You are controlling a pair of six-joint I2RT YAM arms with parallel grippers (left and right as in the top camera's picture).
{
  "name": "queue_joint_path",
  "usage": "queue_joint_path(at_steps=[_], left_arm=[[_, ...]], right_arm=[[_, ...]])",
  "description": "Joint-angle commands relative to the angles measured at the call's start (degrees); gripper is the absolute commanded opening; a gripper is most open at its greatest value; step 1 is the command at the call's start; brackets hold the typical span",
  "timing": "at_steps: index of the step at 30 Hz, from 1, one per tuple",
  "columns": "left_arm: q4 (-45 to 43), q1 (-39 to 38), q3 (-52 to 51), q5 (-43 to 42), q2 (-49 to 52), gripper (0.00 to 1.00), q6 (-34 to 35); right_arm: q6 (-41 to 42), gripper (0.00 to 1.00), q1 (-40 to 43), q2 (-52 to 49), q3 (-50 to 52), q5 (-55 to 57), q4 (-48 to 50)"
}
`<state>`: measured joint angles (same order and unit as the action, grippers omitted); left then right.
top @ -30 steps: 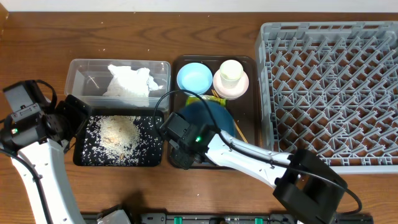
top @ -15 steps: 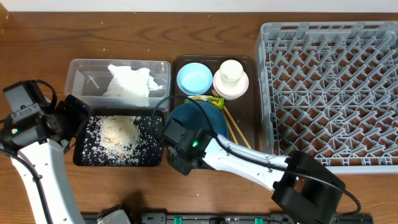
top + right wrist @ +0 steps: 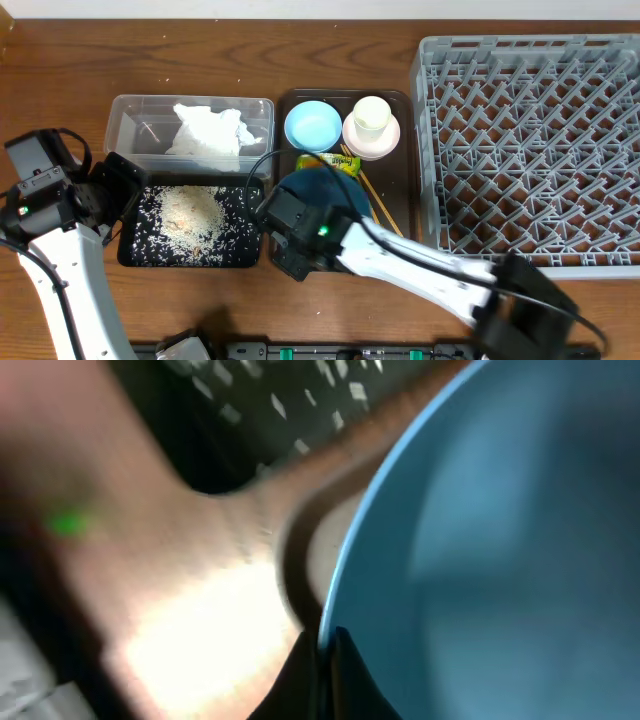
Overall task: Sort waste into correct bins and load items into the dishwasher rack
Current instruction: 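Lift the blue plate with the right gripper and carry it to the rack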
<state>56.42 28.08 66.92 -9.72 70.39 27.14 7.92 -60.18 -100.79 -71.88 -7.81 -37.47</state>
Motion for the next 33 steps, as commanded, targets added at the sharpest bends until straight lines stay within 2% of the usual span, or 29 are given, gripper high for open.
queue_joint_path(at_steps=[1,8,13,17,21,25,30,33], left_arm=[[0.09,0.26,1.03,0.33,0.00,0.92,-0.31],[0.09,0.24,1.03,0.33,0.00,0.92,-0.33],[0.11,0.24,1.03,0.33,0.02,0.92,-0.31],[0.09,0.24,1.03,0.33,0.00,0.92,-0.31],[0.11,0.24,1.03,0.33,0.00,0.92,-0.31],[0.11,0.24,1.03,0.33,0.00,0.92,-0.31],[0.11,0.24,1.03,0.33,0.00,0.92,-0.31],[0.09,0.24,1.03,0.33,0.00,0.92,-0.31]], right_arm=[[1.42,0.01,0.17,9.57,-0.81,-3.08,0.11],[1.25,0.01,9.92,27.63,-0.81,-2.97,-4.63],[-1.14,0.01,24.20,36.94,-0.81,-4.83,-9.07],[-5.22,0.01,38.07,41.13,-0.81,-13.07,-11.28],[-9.88,0.01,54.47,41.62,-0.79,-27.39,-12.33],[-14.45,0.01,69.11,38.45,-0.76,-47.25,-12.15],[-18.38,0.01,81.74,30.84,-0.76,-71.10,-9.60],[-19.06,0.01,85.57,25.31,-0.76,-81.55,-5.70]])
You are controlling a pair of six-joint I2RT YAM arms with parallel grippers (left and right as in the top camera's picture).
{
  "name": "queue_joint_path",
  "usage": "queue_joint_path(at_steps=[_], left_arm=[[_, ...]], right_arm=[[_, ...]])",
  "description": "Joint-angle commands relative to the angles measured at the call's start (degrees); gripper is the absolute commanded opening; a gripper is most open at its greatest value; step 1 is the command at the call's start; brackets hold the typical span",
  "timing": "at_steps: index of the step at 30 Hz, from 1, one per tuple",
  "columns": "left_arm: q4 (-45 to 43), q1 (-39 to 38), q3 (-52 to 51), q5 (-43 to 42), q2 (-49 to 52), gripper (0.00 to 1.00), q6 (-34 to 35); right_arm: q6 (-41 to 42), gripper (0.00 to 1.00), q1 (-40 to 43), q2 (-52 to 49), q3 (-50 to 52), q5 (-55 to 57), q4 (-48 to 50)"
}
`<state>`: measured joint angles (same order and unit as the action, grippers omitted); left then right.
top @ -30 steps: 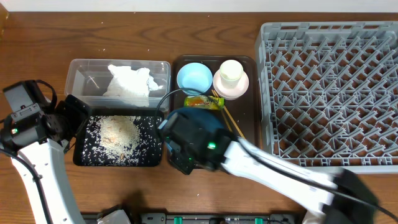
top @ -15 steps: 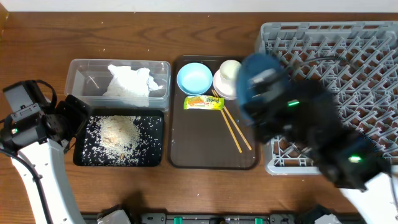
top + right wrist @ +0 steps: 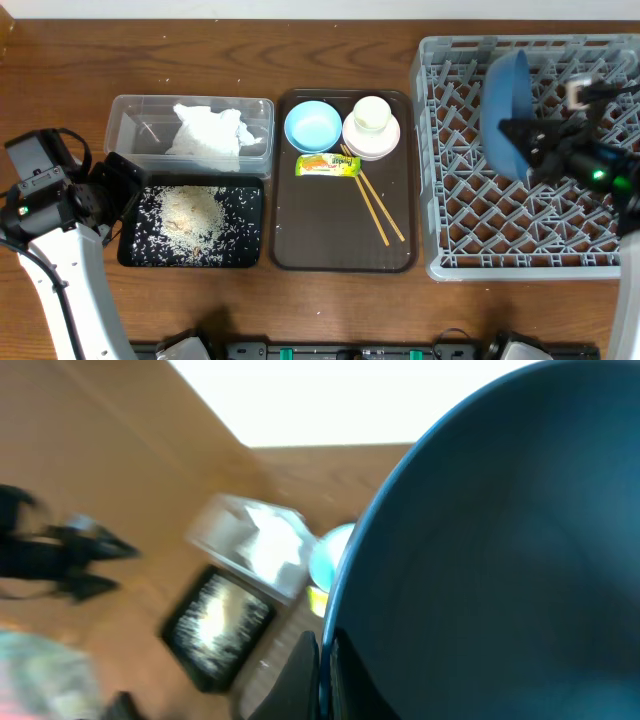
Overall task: Sort waste into correct bins and load items into the dishwasher rack
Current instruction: 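Lift the blue plate with the right gripper and carry it to the rack, then stand the blue plate upright in the rack's back slots with right gripper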
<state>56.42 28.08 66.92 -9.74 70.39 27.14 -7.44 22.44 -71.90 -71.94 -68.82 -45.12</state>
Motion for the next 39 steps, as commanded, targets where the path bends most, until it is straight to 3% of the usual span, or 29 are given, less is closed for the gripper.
queue_joint_path(at_steps=[1,8,16,39], left_arm=[[0.11,0.24,1.03,0.35,0.00,0.92,-0.31],[0.11,0.24,1.03,0.35,0.00,0.92,-0.31],[0.11,0.26,1.03,0.35,0.02,0.92,-0.31],[0.11,0.26,1.03,0.35,0.00,0.92,-0.31]], right_arm=[[-2.56,0.01,3.52,-5.35,-0.70,-20.61,3.48],[-1.31,0.01,4.63,-14.67,-0.70,-20.61,10.58],[-2.08,0.01,4.87,-18.99,-0.52,-20.61,12.13],[-3.80,0.01,7.21,-21.14,0.87,-20.61,11.50]])
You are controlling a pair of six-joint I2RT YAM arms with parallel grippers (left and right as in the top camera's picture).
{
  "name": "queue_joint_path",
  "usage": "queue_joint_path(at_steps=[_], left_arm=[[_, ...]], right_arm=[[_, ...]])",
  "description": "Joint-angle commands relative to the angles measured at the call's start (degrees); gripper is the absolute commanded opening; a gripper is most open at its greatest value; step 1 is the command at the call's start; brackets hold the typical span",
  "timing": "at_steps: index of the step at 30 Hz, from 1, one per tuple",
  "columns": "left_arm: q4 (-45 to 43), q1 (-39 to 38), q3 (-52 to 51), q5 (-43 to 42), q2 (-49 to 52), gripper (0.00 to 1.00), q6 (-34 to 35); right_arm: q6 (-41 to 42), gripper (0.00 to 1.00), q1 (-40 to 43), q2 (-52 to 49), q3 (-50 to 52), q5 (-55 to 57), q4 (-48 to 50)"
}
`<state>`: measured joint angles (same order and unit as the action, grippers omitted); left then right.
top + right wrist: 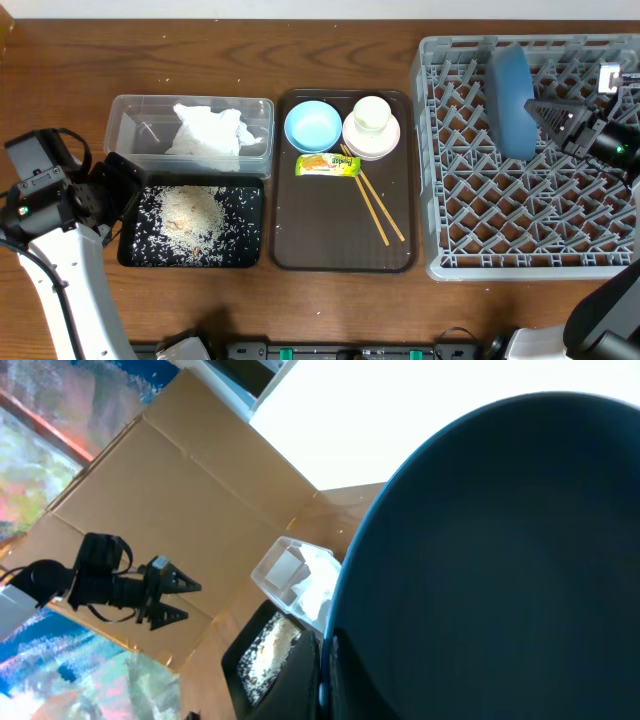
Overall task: Sort waste into correct bins and load items into the dishwasher rack
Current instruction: 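Stand the blue plate upright in the rack's back slots with right gripper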
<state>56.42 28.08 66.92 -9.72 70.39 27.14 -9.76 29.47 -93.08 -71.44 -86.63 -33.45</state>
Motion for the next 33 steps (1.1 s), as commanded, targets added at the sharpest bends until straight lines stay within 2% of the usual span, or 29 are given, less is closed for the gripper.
queue_joint_path(at_steps=[1,20,23,30,33], left_arm=[[0.11,0.24,1.03,0.33,0.02,0.92,-0.31],[0.09,0.26,1.03,0.33,0.00,0.92,-0.31],[0.11,0.24,1.03,0.33,0.00,0.92,-0.31],[0.11,0.24,1.03,0.33,0.00,0.92,-0.31],[0.11,0.24,1.03,0.33,0.00,0.92,-0.31]], right_arm=[[-1.49,0.01,0.13,0.04,0.37,-2.80,-0.17],[-5.51,0.01,-0.92,0.04,5.77,-2.71,1.07],[-0.98,0.01,-0.94,0.04,5.77,-2.67,4.94],[18.62,0.01,-1.01,0.04,5.77,-2.64,20.20],[20.92,0.01,-1.05,0.07,5.77,-2.64,20.76]])
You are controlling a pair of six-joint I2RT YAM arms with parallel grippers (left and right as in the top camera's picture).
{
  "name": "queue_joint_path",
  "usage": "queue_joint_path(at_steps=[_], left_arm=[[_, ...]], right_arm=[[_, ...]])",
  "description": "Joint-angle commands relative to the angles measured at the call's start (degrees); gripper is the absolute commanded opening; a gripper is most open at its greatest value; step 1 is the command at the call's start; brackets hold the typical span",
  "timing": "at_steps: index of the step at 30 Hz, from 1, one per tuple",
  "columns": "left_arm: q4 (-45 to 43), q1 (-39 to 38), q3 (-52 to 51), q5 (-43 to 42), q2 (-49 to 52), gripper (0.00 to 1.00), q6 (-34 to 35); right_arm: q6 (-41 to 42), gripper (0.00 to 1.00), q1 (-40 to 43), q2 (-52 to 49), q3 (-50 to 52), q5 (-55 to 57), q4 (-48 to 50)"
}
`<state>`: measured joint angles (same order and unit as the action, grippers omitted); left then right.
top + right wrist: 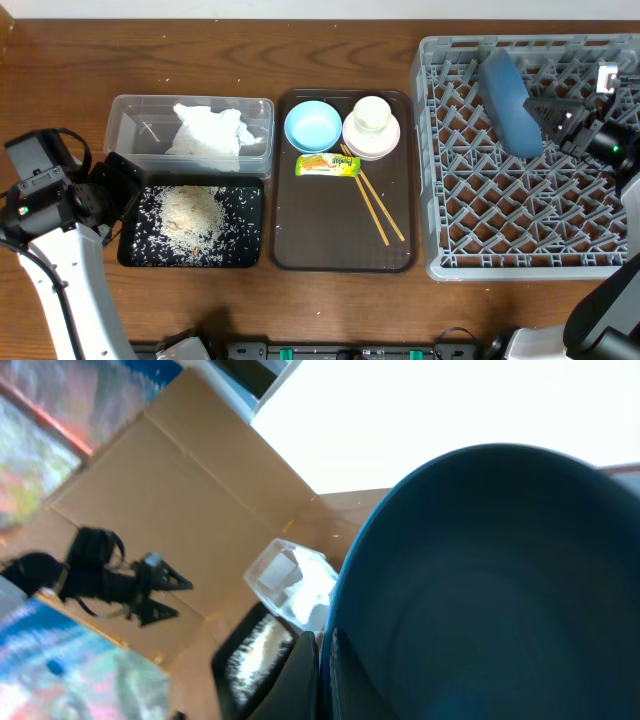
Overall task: Sort waste into correct bins and load items into the dishwasher rack
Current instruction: 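Stand the blue plate upright in the rack's back slots with right gripper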
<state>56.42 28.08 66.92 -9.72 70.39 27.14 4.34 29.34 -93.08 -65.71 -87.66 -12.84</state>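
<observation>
A big dark blue bowl (507, 88) stands on edge among the tines at the far left of the grey dishwasher rack (530, 230). My right gripper (548, 108) is shut on its rim; in the right wrist view the bowl (490, 590) fills the frame with the gripper (322, 660) pinching its edge. On the brown tray (300, 240) lie a small light blue bowl (313, 125), a cream cup on a pink plate (371, 124), a green wrapper (327, 164) and chopsticks (375, 205). My left gripper (128, 180) hangs by the black bin (190, 222).
A clear bin (190, 135) holding crumpled white paper stands behind the black bin of rice. The rack's walls rise at the right of the table. Bare wood lies along the front and far edges.
The dark blue bowl has tilted and shifted slightly toward the rack's far side, with my right gripper still shut on its rim. The left arm has not moved.
My right gripper held the dark blue bowl by the rim near the tray's front left and the black bin. Then it held it high over the rack's left part. Then the bowl stood on edge in the rack, where it now leans.
</observation>
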Motion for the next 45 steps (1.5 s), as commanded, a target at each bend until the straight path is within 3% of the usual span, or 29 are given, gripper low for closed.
queue_joint_path(at_steps=[1,6,16,30,45], left_arm=[[0.09,0.24,1.03,0.33,0.02,0.92,-0.31],[0.11,0.26,1.03,0.33,0.00,0.92,-0.33],[0.11,0.26,1.03,0.33,0.02,0.92,-0.31],[0.09,0.26,1.03,0.33,0.00,0.92,-0.31],[0.11,0.26,1.03,0.33,0.02,0.92,-0.31]], right_arm=[[6.80,0.01,-0.92,0.04,0.07,-1.62,-0.63],[6.95,0.01,-0.92,0.04,0.22,-1.46,-2.91],[15.43,0.01,-1.46,0.04,0.22,4.44,-3.08],[33.07,0.01,-8.15,0.07,0.22,7.08,13.22],[31.56,0.01,-1.97,0.07,8.04,6.67,14.47]])
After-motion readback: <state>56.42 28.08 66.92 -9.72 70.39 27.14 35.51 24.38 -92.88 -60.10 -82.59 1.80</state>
